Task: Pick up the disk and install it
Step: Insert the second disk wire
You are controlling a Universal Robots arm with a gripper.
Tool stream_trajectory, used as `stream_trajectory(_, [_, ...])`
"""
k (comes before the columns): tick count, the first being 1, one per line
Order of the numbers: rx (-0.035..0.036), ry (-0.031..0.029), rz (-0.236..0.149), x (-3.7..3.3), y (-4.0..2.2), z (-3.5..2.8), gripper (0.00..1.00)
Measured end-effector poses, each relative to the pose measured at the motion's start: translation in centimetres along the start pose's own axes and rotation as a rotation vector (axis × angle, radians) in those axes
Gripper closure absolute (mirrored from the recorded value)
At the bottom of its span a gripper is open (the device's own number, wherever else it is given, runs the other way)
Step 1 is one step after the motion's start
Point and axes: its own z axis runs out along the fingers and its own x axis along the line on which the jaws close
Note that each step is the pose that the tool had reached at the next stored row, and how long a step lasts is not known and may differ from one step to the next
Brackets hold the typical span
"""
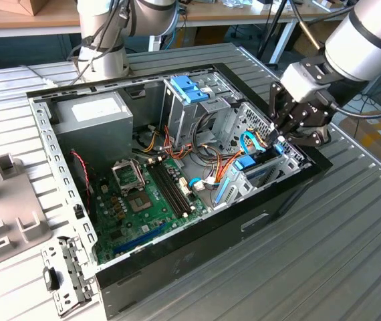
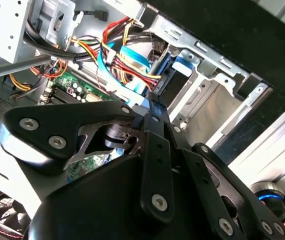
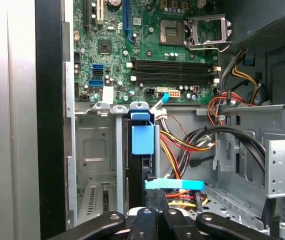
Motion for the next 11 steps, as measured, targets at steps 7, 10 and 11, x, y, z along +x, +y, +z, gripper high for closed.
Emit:
stream_trajectory(7, [-0.0044, -0.0042, 0.001, -0.13, -1.34, -0.48, 0.89])
stream_trajectory(10, [-0.0056, -0.0045, 0.001, -0.18, -1.76, -0.73, 0.89])
stream_trajectory(11, [-0.0059, -0.0047, 0.001, -0.20, -1.87, -0.81, 0.89])
